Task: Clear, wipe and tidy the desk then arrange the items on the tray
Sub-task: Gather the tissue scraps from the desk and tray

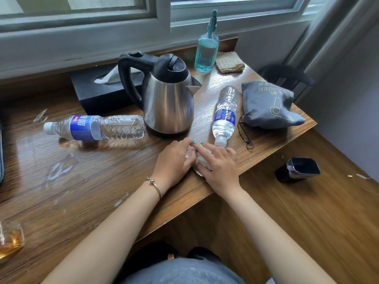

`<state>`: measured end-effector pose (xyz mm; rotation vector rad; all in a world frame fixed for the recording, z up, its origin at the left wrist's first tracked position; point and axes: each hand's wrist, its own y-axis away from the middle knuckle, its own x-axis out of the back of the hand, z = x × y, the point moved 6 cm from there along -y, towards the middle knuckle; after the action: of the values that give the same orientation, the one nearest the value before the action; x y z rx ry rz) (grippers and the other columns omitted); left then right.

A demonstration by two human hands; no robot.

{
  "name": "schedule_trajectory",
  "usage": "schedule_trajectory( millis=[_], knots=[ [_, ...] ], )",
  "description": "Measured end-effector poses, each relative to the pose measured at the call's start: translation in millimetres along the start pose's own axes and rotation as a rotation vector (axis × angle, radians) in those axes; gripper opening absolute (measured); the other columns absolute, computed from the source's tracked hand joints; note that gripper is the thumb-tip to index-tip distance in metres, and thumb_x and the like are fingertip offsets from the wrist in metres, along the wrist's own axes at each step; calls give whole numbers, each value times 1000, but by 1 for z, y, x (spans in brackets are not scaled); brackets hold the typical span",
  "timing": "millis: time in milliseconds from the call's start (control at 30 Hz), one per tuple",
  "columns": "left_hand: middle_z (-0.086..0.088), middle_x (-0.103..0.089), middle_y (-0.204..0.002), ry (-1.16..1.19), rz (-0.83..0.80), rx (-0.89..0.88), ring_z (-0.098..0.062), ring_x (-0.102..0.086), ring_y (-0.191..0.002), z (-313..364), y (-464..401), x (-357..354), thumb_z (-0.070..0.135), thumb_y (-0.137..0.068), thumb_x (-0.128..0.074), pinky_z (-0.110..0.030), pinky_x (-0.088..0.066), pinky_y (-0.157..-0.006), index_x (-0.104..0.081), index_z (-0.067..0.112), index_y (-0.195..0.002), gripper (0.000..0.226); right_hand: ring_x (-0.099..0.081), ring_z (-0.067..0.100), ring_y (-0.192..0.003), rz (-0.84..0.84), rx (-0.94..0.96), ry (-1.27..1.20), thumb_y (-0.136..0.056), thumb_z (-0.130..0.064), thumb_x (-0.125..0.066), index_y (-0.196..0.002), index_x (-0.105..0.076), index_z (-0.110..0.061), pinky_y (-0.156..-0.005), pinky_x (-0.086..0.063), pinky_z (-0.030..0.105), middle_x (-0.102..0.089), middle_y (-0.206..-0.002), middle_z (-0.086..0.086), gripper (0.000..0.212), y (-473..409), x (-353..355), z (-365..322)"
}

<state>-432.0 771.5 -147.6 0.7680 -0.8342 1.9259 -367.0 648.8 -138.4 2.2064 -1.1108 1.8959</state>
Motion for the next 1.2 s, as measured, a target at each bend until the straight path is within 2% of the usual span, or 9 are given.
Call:
schedule_trajectory(
  millis=[100,233,367,467,567,733,867,1033,1200],
  knots=[
    [-6,-58,-100,-19,45,-24,-25,-52,-88,0,2,1,29,-92,-51,-42,-45,-78,-55,15,-118,30,-49,21,-125,-150,-160,-18,-87,-57,-47,-140,-48,-39,-106,-29,44,-57,-135,-7,56,9,-7,3],
    [0,-56,-117,47,14,-15,-21,-47,-106,0,4,-1,32,-95,-49,-39,-38,-89,-54,22,-124,31,-34,19,-131,-252,-211,0,-75,-73,-38,-142,-41,-42,-103,-24,41,-47,-141,-14,74,13,-17,0],
    [-3,-59,-108,-37,-82,-69,-23,-48,-98,4,8,-4,29,-100,-42,-42,-42,-85,-60,14,-113,26,-42,23,-117,-287,-151,-24,-81,-58,-48,-134,-52,-25,-94,-37,41,-49,-132,-2,62,4,-23,-3],
    [-8,-53,-86,-74,-35,-47,-24,-49,-80,7,6,0,21,-99,-44,-42,-43,-72,-53,10,-87,18,-55,27,-96,-256,-61,-45,-84,-38,-61,-117,-60,-14,-76,-45,38,-58,-111,6,41,-8,-20,-9],
    [-8,-55,-78,-149,-2,25,-27,-55,-75,10,0,2,23,-100,-42,-38,-40,-61,-48,13,-81,21,-62,33,-81,-262,1,-69,-84,-22,-68,-106,-62,-7,-60,-46,37,-61,-97,9,28,-18,-14,-13],
    [-13,-61,-75,25,58,113,-36,-58,-70,20,-10,10,22,-98,-47,-38,-33,-55,-45,13,-77,23,-59,36,-88,-282,-47,-206,-88,-6,-59,-112,-58,-5,-68,-50,45,-57,-105,11,24,-27,-3,-4],
    [-18,-61,-77,158,140,81,-41,-57,-72,36,-15,20,19,-98,-51,-49,-43,-62,-53,1,-81,24,-57,29,-91,-217,-90,-273,-84,1,-64,-114,-60,-1,-72,-42,32,-58,-105,13,30,-32,11,3],
    [-19,-61,-74,295,200,59,-39,-57,-70,45,-21,24,17,-96,-55,-48,-45,-62,-54,-2,-82,24,-53,19,-93,-175,-158,-327,-85,2,-66,-113,-61,3,-78,-35,17,-61,-104,16,28,-33,26,9],
    [-13,-58,-67,442,255,67,-32,-54,-62,51,-27,32,18,-94,-57,-45,-44,-58,-52,2,-80,22,-54,22,-88,-75,-148,-353,-82,1,-65,-107,-62,6,-74,-35,17,-63,-100,20,26,-40,47,5]
  ],
)
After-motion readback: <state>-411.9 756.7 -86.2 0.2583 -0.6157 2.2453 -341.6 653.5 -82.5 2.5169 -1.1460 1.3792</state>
